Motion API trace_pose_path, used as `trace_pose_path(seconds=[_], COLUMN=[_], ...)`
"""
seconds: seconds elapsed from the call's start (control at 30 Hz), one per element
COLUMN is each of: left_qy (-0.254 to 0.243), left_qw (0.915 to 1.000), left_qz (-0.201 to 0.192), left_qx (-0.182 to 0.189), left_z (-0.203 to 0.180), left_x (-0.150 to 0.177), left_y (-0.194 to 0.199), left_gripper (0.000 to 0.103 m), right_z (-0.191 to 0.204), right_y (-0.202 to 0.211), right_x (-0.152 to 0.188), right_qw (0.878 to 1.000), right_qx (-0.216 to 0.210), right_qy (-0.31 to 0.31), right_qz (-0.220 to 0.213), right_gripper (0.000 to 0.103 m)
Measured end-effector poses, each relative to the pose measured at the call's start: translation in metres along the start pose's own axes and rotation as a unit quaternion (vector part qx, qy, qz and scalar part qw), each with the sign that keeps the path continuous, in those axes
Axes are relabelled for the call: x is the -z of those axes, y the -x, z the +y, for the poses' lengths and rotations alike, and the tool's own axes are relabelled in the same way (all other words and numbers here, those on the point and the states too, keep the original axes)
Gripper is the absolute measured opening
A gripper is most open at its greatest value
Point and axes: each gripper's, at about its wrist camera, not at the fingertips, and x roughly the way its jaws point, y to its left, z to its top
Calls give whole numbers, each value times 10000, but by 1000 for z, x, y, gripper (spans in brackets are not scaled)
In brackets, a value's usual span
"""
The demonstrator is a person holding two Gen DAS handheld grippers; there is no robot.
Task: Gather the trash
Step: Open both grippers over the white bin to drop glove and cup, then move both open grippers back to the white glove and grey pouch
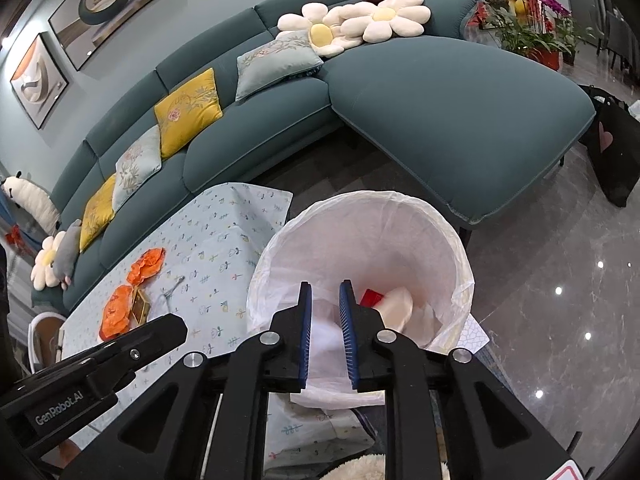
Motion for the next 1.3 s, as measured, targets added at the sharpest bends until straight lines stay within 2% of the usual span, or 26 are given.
trace_pose_path(seconds=[0.13,0.27,0.67,0.77,0.93,1.0,1.07,1.3], left_qy=[93,212,756,977,1249,1438,1607,2058], left_qw=[9999,9995,9953,9924,9874,9841,9808,9701], left_qz=[-19,-109,-309,-408,-516,-535,-573,-582], left_qx=[-82,-214,-516,-634,-827,-899,-945,-1147], left_z=[9,19,79,98,131,148,164,222], left_x=[1,2,10,13,23,27,32,50], left_y=[4,11,41,52,67,72,77,90], left_gripper=[17,31,33,47,51,59,60,62], right_z=[5,14,64,78,106,116,128,171], right_y=[1,3,8,8,6,5,3,-11], right_x=[-1,-2,2,6,15,19,24,43], right_qw=[10000,9999,9982,9974,9951,9943,9933,9889], right_qx=[-7,-54,-298,-368,-429,-441,-455,-534], right_qy=[39,109,527,624,887,968,1059,1350], right_qz=[-6,-25,-44,-15,71,99,128,328], right_gripper=[18,21,33,41,46,49,54,59])
